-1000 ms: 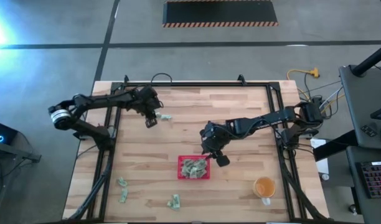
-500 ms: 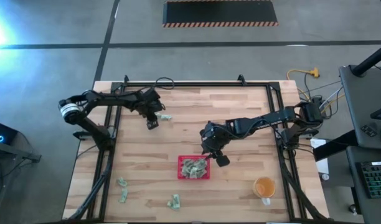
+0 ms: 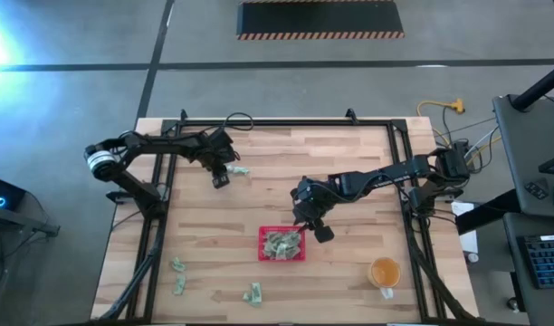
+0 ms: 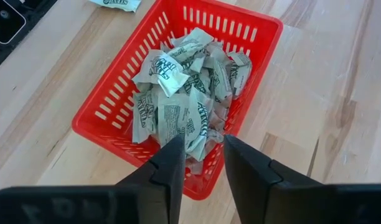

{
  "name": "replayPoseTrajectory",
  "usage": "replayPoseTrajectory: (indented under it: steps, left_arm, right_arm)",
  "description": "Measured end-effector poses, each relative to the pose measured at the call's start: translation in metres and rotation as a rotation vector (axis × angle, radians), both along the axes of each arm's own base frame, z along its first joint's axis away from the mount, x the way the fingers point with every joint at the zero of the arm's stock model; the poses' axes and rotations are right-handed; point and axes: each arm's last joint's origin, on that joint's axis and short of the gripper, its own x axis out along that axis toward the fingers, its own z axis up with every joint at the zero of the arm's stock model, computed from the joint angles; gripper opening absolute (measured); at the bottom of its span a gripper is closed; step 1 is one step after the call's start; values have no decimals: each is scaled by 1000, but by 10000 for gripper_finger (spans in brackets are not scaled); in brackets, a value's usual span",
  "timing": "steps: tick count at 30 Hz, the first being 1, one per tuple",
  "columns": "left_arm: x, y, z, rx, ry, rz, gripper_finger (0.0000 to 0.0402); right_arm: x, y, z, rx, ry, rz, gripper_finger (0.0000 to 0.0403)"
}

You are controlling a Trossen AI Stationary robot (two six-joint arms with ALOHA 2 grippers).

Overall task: Pick and place Stevia / Truvia into bins
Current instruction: Put the white stevia packet into the red bin

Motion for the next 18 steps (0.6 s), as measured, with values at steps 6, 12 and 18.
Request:
replayPoseTrajectory:
  steps: [6,12,18]
  left_arm:
    - [-2,-3,8,9,-22,15,12]
    - [-7,-12,28,31,-78,25,12]
    - [-7,-33,51,33,-195,-18,13]
  right_arm:
    - [0,-1,0,-33,-11,5,92]
    - [0,-10,-3,-236,1,-155,83]
    - [0,-17,-3,-292,7,-209,74]
